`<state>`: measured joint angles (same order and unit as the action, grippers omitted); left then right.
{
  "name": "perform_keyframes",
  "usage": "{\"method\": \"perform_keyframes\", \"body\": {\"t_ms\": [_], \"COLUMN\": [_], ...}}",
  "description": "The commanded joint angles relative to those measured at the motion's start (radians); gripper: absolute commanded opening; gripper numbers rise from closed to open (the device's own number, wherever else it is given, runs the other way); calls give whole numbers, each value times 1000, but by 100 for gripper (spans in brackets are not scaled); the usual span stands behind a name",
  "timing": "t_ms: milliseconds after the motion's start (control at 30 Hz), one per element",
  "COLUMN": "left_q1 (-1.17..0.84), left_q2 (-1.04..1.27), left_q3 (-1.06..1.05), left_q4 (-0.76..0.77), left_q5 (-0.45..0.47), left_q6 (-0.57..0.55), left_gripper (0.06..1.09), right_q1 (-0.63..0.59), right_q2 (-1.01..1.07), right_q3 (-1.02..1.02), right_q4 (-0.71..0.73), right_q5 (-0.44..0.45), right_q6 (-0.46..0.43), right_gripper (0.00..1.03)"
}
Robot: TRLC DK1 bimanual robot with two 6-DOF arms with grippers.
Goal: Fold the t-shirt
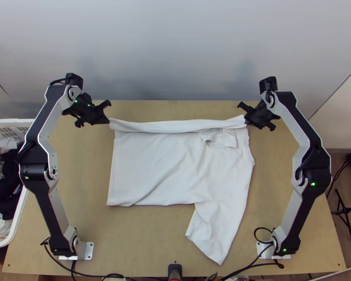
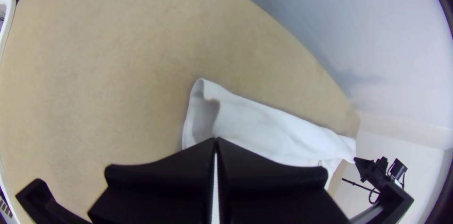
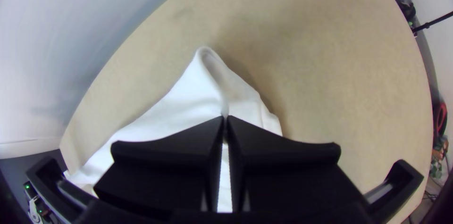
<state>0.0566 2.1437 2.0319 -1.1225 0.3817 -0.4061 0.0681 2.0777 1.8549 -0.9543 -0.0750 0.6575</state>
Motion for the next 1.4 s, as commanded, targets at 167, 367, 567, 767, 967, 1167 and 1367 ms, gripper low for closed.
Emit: {"method": "perform_keyframes", "body": {"t_ms": [167, 367, 567, 767, 967, 1167, 1367], "left_q1": [11, 12, -3, -3, -31, -60, -60], "left_q2": [-24, -82, -96, -107, -107, -125, -157], "left_q3": [-78, -202, -308, -352, -354, -345, -320], "left_q4": [-13, 50, 104, 161, 185, 188, 182], "left_q5": [3, 22, 26, 26, 26, 25, 16], "left_q6": [36, 56, 58, 52, 43, 79, 135], "left_gripper": [9, 9, 9, 9, 9, 74, 103], "right_q1": [-11, -2, 9, 13, 25, 24, 16], "right_q2": [-61, -103, -140, -140, -140, -139, -192], "right_q3": [-128, -226, -313, -330, -350, -358, -375], "right_q4": [-15, 11, 88, 94, 124, 143, 129], "right_q5": [26, 61, 60, 60, 60, 64, 70], "right_q6": [-4, -10, -1, 7, 14, 1, -41], "right_gripper": [3, 3, 3, 3, 3, 25, 74]}}
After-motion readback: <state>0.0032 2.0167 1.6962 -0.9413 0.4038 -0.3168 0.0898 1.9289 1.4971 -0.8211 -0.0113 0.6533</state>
